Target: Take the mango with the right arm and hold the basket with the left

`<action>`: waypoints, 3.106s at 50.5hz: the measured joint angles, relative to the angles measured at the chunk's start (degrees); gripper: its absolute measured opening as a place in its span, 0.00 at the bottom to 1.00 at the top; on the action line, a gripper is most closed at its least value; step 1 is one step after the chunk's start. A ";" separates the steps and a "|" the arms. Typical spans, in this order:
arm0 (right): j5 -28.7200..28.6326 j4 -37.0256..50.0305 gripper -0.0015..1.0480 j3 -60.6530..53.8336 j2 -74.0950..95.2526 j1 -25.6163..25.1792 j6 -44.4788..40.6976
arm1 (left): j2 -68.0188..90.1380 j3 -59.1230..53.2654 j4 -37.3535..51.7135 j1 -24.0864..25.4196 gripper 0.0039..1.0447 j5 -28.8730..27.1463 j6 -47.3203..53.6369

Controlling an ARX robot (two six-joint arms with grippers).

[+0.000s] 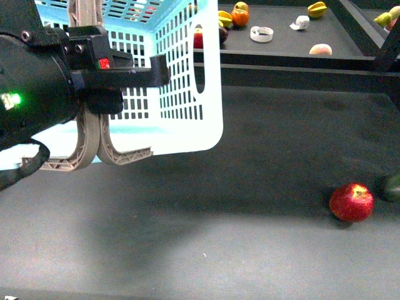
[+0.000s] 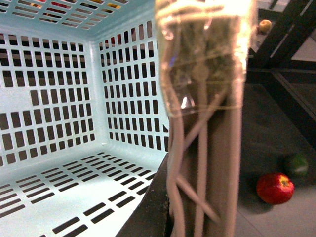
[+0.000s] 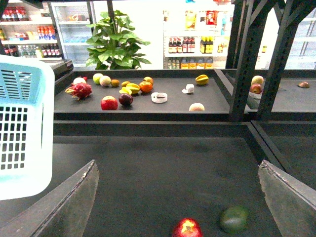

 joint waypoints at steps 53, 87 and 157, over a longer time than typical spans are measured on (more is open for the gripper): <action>0.00 0.00 0.92 0.00 0.00 0.00 0.00 | 0.59 -6.32 8.81 -6.93 0.05 0.48 1.53; 0.00 0.00 0.92 0.00 0.00 0.00 0.00 | 0.52 -6.34 8.81 -6.71 0.05 0.33 1.49; -0.63 25.16 0.92 4.13 53.99 -9.77 6.47 | 0.44 -6.43 8.81 -6.71 0.05 0.46 1.51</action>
